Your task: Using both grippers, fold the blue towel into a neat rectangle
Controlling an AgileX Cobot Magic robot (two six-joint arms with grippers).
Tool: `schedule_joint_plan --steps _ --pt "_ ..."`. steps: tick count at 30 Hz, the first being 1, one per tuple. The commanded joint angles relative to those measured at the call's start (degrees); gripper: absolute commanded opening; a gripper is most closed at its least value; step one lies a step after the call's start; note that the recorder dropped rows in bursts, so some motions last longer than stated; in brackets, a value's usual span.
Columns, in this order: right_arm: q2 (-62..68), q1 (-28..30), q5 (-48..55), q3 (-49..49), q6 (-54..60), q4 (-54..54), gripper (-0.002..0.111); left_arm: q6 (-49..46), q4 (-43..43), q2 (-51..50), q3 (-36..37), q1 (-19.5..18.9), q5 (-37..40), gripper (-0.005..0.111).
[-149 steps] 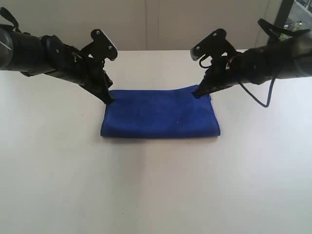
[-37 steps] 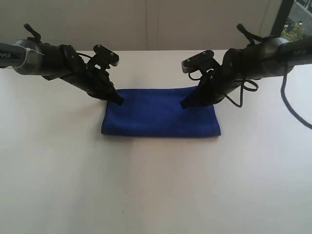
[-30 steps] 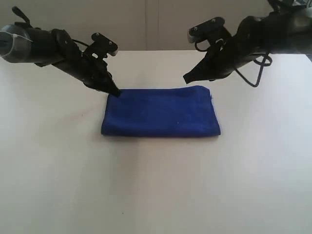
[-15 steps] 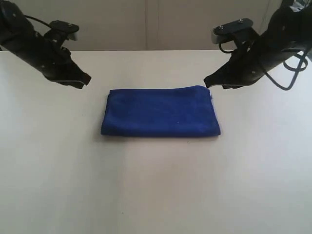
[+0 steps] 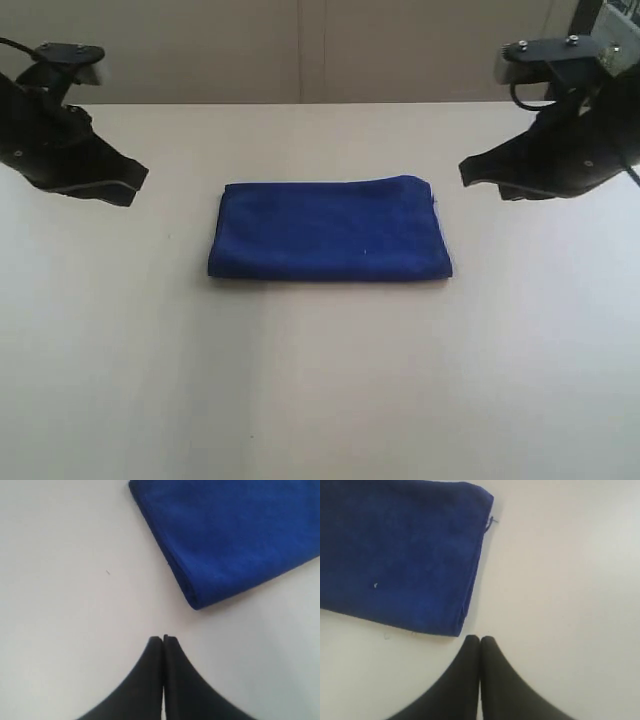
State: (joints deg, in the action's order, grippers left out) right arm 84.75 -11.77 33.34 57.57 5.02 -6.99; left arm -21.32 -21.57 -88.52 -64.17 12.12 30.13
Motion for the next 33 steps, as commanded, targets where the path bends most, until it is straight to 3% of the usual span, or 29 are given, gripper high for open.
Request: schedule_joint_plan --steps 1,8,16,18,33 --pt "-10.0 1.5 1.9 -4.1 -2.7 0.6 0.000 2.5 -0.6 7.9 3.7 -0.1 2.1 0.000" --pt "-31.4 1.5 8.7 -9.8 -5.0 0.8 0.000 3.5 -0.6 23.4 8.5 -0.1 6.8 0.000" --pt "-63.1 1.5 12.9 -19.5 -5.0 1.5 0.000 3.4 -0.6 45.8 20.1 -0.1 3.9 0.000" --pt "-69.8 1.5 9.8 -21.9 -5.0 2.7 0.000 3.4 -0.6 49.4 20.9 -0.1 2.5 0.000" --pt "-79.6 1.5 6.3 -23.6 -5.0 2.4 0.000 3.4 -0.6 51.1 21.0 -0.1 2.5 0.000"
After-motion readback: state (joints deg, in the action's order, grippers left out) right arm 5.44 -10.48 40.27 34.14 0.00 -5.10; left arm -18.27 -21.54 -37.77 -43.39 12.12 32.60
